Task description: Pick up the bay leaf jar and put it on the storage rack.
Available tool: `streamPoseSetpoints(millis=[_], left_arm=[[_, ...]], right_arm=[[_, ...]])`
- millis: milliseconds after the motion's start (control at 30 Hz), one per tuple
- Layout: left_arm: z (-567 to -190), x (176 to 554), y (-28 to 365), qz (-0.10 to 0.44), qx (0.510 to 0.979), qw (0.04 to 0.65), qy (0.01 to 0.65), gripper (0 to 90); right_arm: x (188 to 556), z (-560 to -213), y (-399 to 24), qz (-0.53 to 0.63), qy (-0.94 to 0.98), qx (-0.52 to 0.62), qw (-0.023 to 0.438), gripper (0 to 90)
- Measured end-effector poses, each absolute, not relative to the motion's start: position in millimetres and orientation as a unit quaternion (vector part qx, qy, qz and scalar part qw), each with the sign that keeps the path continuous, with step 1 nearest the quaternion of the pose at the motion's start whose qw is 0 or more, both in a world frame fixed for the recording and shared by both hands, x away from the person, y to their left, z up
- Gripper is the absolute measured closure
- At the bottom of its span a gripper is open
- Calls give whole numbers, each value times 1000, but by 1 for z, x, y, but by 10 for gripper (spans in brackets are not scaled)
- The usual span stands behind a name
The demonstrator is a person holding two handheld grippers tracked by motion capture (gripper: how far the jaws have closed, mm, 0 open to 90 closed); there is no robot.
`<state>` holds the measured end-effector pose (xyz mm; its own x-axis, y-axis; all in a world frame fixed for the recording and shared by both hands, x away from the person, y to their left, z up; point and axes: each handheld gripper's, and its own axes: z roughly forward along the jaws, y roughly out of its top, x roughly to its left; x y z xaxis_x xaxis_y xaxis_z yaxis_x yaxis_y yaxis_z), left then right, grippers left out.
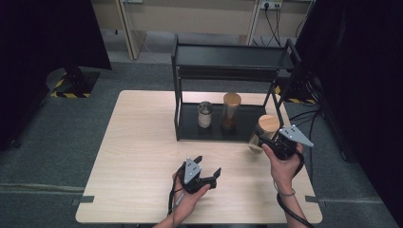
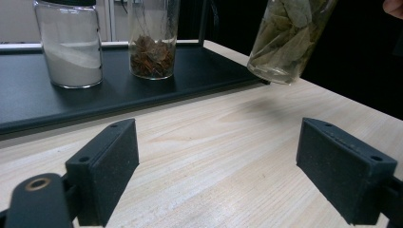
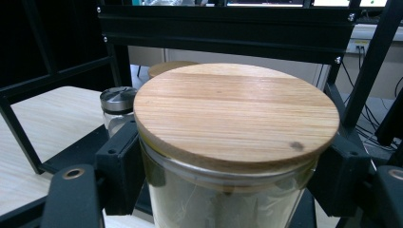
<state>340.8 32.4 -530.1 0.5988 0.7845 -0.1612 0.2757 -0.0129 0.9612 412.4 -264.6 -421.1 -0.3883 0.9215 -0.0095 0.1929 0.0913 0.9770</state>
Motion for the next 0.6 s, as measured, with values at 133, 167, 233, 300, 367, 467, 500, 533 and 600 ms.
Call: streamPoseSetpoints(millis=[133, 167, 233, 300, 367, 467, 500, 533, 600], left_arm=[[-530, 341, 33, 217, 677, 584, 392, 138], [-530, 341, 33, 217, 677, 584, 392, 138], [-530, 341, 33, 218, 677, 583, 392, 138], [-530, 341, 32, 218, 677, 584, 392, 138], [-530, 341, 33, 217, 677, 584, 392, 138], [-530, 341, 33, 217, 678, 583, 392, 138], [-530, 341, 32, 217, 678, 583, 392, 138], [-530, 341, 32, 217, 678, 583, 392, 138], [-530, 341, 33, 217, 678, 583, 392, 138]], right_arm=[[417, -420, -263, 521, 649, 430, 350, 252], [418, -420, -263, 521, 649, 430, 350, 252], [419, -419, -262, 521, 648, 432, 349, 253], [422, -419, -262, 520, 647, 434, 349, 252], [424, -419, -261, 520, 648, 434, 349, 252], [427, -418, -260, 518, 647, 436, 350, 253], [429, -418, -259, 517, 646, 437, 353, 253], [429, -418, -258, 516, 646, 438, 354, 253], [432, -417, -257, 514, 646, 438, 355, 253]])
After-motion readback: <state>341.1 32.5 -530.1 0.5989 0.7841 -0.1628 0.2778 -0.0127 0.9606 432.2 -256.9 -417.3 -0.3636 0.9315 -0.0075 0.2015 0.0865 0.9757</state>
